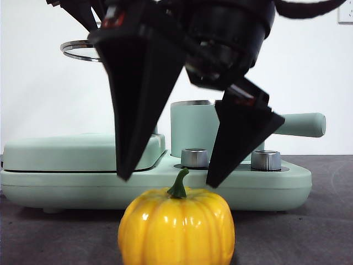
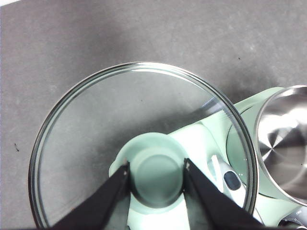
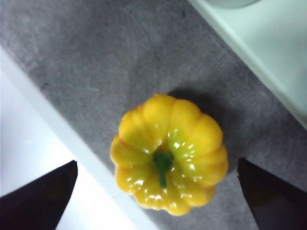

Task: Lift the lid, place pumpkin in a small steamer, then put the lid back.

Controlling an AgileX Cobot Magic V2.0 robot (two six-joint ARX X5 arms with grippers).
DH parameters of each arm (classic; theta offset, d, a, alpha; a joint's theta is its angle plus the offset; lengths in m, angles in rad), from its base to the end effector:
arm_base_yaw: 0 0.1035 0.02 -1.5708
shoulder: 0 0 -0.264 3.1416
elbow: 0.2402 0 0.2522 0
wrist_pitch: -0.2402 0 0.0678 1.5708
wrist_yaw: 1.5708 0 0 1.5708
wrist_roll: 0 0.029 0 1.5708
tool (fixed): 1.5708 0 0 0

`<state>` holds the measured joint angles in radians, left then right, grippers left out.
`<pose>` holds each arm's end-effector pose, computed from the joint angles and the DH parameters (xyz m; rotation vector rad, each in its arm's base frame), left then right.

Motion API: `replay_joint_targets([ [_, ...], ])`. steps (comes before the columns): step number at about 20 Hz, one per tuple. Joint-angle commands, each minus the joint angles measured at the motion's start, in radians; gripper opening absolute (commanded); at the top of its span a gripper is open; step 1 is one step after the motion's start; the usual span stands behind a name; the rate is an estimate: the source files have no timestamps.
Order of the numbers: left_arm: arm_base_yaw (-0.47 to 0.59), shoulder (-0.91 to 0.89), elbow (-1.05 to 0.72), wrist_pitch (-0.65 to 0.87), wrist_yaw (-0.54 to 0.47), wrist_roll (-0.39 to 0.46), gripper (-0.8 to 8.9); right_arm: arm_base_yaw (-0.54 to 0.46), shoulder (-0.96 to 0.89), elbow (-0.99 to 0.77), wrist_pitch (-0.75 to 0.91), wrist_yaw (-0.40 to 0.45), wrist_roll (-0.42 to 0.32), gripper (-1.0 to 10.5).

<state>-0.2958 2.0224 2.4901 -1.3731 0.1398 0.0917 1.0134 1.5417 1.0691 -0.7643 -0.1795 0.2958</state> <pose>0.3684 -0.1165 0.4291 0.1551 0.8907 -0.4469 0.1486 0.2483 0.2183 -0.2959 1.3175 0.8339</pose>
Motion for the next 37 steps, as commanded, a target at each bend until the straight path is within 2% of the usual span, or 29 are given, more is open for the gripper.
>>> replay_joint_targets([
  [1, -0.003, -0.002, 0.039, 0.020, 0.010, -0.003, 0.15, 0.012, 0.051, 0.019, 0.013, 0.004, -0.028, 5.8],
  [8, -0.003, -0.002, 0.039, 0.024, 0.012, -0.003, 0.15, 0.013, 0.161, 0.019, 0.029, -0.004, -0.048, 5.7],
  [12, -0.003, -0.002, 0.039, 0.027, 0.014, -0.003, 0.15, 0.013, 0.173, 0.019, 0.027, -0.007, -0.049, 3.3],
  [15, -0.003, -0.002, 0.039, 0.027, 0.014, -0.003, 0.15, 0.006, 0.170, 0.037, 0.008, -0.058, -0.050, 3.1],
  [17, -0.003, -0.002, 0.038, 0.027, 0.014, -0.003, 0.15, -0.002, 0.170, 0.092, -0.057, -0.074, -0.055, 3.1],
  [21, 0.001, -0.002, 0.037, 0.028, 0.014, -0.003, 0.15, -0.041, 0.170, 0.310, -0.290, -0.078, -0.116, 3.1],
  [25, 0.004, -0.002, 0.037, 0.032, 0.014, -0.002, 0.15, -0.140, 0.175, 0.555, -0.422, 0.001, -0.154, 3.1],
  [32, 0.008, -0.002, 0.037, 0.056, 0.014, -0.003, 0.15, -0.414, 0.348, 0.945, -0.541, 0.004, -0.228, 3.2],
  [37, 0.008, -0.002, 0.037, 0.057, 0.014, -0.003, 0.15, -0.523, 0.492, 1.040, -0.542, 0.004, -0.246, 3.2],
])
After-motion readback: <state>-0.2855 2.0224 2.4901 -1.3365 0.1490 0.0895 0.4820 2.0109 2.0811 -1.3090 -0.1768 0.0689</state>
